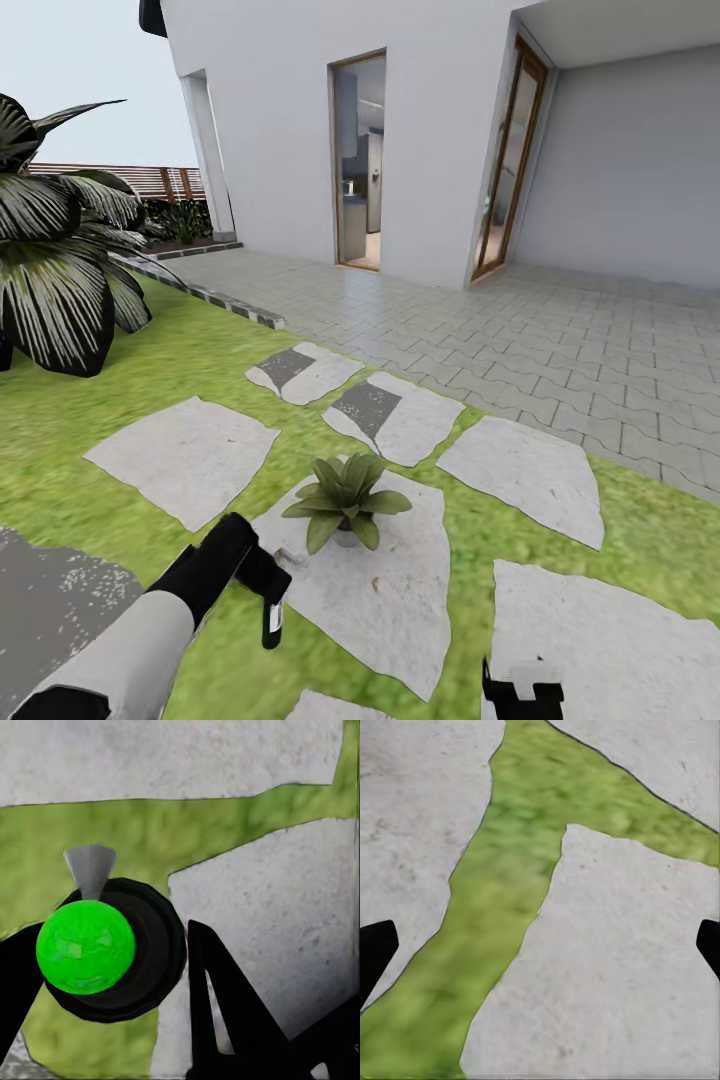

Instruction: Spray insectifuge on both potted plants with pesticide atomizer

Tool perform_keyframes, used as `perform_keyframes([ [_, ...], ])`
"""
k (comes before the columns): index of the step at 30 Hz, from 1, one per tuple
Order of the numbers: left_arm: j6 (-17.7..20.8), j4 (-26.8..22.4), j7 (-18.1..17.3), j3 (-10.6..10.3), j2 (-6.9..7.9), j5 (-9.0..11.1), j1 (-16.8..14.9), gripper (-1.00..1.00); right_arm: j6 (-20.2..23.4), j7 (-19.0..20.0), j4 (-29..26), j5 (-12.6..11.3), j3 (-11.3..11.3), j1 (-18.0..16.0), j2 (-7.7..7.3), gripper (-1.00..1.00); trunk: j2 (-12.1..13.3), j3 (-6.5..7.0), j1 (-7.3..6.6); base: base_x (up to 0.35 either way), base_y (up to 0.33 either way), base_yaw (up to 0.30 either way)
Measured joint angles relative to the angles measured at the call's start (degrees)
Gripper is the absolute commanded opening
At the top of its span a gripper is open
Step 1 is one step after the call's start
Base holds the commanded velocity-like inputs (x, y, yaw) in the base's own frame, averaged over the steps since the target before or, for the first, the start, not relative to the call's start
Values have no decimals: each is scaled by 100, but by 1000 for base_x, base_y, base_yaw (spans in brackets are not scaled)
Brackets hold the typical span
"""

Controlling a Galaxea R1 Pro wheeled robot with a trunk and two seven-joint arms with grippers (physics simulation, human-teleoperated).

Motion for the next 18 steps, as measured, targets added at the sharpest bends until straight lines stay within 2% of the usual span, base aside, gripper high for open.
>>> perform_keyframes([
  [2,405,-3,-277,-9,0,3,-200,-100,0,-7,78,-8,1,3,5,100,0,0,0,0,0,0],
  [4,548,-4,-428,-83,-4,-2,-361,-100,5,-9,101,-10,-3,4,8,100,0,0,0,0,0,-58],
  [6,617,8,-514,-315,-4,-2,-497,-100,7,-10,108,-11,-7,5,6,100,0,0,0,0,0,-203],
  [9,643,60,-677,-614,-9,-2,-530,-100,8,-13,110,-11,-8,6,1,100,0,0,0,0,0,-252],
  [11,653,71,-932,-838,6,8,-545,-100,8,-17,110,-11,-7,4,1,100,0,0,0,0,0,-263],
  [13,700,53,-1340,-964,21,4,-663,-100,8,-18,110,-11,-8,5,1,100,0,0,0,0,0,-264],
  [16,934,85,-1616,-1111,49,-11,-930,-100,8,-18,110,-11,-7,5,0,100,0,0,0,0,0,-256],
  [17,1014,104,-1728,-1273,67,-13,-1034,-100,8,-18,110,-11,-7,5,0,100,0,0,0,0,0,-245],
  [18,1023,108,-1746,-1334,69,-14,-1043,-100,8,-18,110,-11,-7,5,0,100,0,0,0,0,0,-240],
])
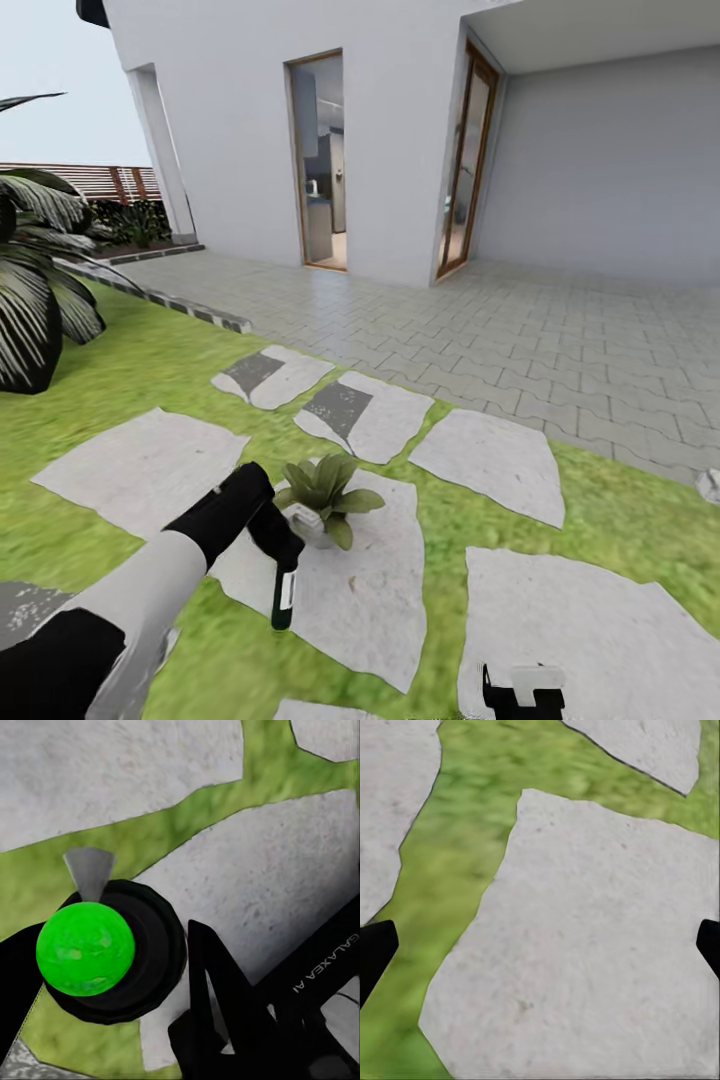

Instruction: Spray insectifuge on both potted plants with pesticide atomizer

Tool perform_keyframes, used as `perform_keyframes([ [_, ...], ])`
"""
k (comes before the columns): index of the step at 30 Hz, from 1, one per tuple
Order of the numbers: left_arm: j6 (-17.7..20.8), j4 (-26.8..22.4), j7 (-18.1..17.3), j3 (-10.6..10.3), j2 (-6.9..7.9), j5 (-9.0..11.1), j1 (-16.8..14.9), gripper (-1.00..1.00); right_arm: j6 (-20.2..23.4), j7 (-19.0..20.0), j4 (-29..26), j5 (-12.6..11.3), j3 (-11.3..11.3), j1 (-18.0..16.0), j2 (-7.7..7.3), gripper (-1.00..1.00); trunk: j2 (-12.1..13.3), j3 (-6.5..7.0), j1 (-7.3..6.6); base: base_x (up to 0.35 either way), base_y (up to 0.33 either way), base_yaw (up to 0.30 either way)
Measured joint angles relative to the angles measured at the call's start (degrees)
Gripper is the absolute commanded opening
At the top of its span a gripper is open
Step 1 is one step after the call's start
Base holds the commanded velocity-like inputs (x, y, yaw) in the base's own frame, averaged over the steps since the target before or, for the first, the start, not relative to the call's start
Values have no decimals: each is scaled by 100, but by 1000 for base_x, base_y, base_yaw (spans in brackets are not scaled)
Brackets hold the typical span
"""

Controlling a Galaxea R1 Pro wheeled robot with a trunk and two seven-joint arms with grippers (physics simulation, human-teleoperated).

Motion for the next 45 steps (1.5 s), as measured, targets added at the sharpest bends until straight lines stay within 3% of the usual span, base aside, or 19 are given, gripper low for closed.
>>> perform_keyframes([
  [4,44,11,-24,-532,-14,21,31,-100,-1,0,1,0,0,0,8,100,0,0,0,41,0,-167],
  [8,49,8,-24,-646,-48,32,47,-100,-4,0,1,-1,-1,0,8,100,0,0,-3,258,0,-26],
  [19,46,23,-26,-662,-64,26,65,-100,-8,0,2,0,-1,0,1,100,0,0,-2,302,0,-1],
  [35,4,686,-33,-632,-76,28,80,-100,-9,0,2,0,0,-1,4,100,0,-51,0,15,0,-65],
  [45,33,677,-34,-634,-106,33,45,-100,-9,0,2,-1,-1,0,1,100,0,-51,-2,50,0,0],
])
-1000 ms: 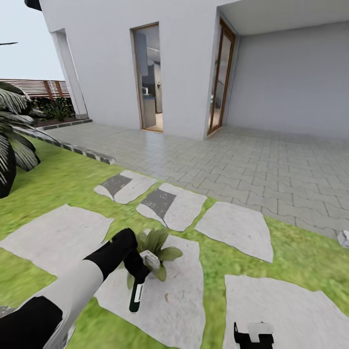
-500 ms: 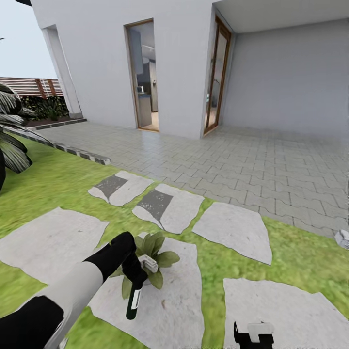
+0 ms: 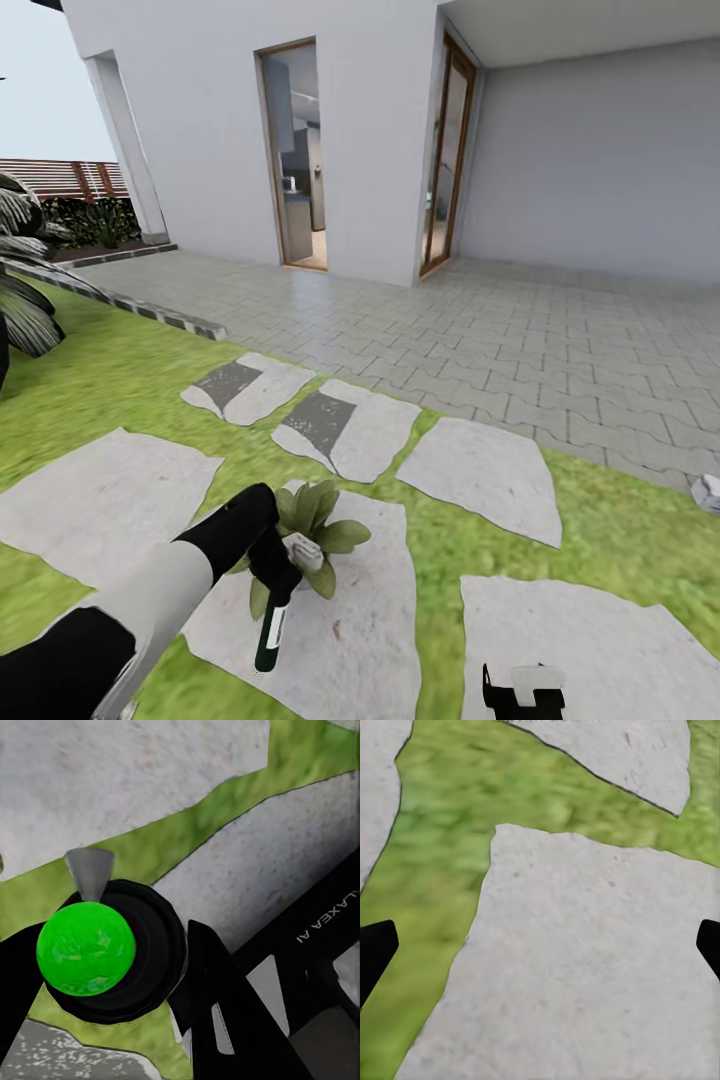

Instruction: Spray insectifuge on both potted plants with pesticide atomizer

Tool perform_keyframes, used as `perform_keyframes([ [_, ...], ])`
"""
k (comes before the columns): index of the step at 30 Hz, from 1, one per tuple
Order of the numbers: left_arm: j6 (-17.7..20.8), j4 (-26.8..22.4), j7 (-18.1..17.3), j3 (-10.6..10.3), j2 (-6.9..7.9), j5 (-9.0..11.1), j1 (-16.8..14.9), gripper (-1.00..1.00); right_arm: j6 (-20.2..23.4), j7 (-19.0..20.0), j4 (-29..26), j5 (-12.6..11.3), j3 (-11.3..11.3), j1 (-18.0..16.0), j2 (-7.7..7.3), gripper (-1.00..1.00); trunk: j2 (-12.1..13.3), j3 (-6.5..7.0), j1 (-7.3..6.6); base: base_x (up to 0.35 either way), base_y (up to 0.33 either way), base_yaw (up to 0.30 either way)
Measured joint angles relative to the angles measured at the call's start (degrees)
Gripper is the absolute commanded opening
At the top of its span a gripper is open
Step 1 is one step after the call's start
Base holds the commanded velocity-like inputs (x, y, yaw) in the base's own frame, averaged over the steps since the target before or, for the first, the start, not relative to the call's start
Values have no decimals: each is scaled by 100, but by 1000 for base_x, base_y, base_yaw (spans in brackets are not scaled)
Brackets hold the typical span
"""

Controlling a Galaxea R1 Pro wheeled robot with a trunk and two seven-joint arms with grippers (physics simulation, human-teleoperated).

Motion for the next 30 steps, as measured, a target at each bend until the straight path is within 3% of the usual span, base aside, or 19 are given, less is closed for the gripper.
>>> perform_keyframes([
  [8,-14,32,1,-1,-119,0,32,-100,-1,-2,0,0,1,0,0,100,0,0,0,251,-88,0],
  [22,-75,330,15,-1,-75,-30,397,-100,0,0,8,0,0,0,0,100,0,0,2,10,-14,0],
  [30,-42,257,37,1,-82,-51,315,-100,0,0,9,0,0,0,0,100,0,0,2,0,0,0],
])
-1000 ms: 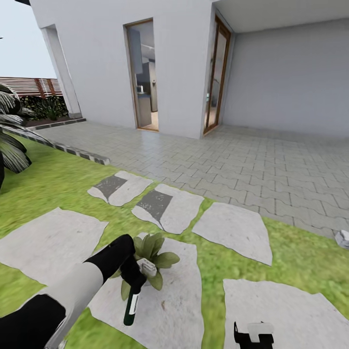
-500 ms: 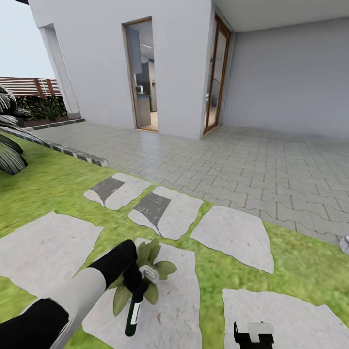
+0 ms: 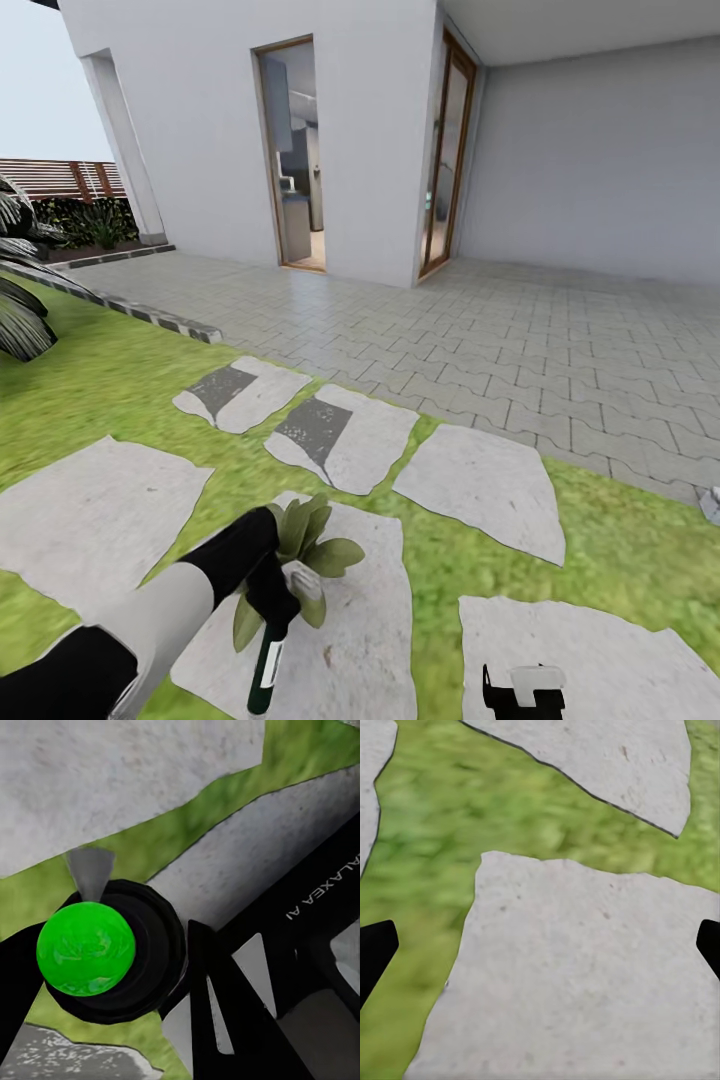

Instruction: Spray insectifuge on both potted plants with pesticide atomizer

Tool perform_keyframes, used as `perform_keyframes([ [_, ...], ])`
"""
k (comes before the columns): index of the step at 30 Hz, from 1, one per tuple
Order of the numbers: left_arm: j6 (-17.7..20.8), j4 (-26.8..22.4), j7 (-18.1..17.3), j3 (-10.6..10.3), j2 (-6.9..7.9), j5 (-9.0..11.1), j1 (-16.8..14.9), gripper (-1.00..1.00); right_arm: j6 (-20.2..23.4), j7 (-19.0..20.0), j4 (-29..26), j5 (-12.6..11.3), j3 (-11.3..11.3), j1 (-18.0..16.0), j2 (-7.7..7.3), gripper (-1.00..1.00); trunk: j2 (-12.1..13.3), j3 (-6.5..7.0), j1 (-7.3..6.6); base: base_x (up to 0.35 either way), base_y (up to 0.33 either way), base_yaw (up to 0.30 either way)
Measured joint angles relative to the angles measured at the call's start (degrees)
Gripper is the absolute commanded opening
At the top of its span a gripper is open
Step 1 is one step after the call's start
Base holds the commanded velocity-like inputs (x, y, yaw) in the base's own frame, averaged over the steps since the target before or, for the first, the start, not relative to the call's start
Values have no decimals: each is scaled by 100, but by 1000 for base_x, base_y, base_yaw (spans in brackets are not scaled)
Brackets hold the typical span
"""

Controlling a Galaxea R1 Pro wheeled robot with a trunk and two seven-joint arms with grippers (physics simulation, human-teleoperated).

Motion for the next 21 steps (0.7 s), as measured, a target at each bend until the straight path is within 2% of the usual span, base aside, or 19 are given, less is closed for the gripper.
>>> perform_keyframes([
  [8,-14,65,42,-13,139,-7,70,-100,8,0,8,8,-2,0,-38,100,0,0,0,0,0,0],
  [13,-35,73,39,-10,313,-11,89,-100,9,0,9,9,0,0,-61,100,0,0,0,0,0,0],
  [21,-18,-30,40,14,198,8,-11,-100,9,0,9,9,0,0,-62,100,0,0,0,0,0,0],
])
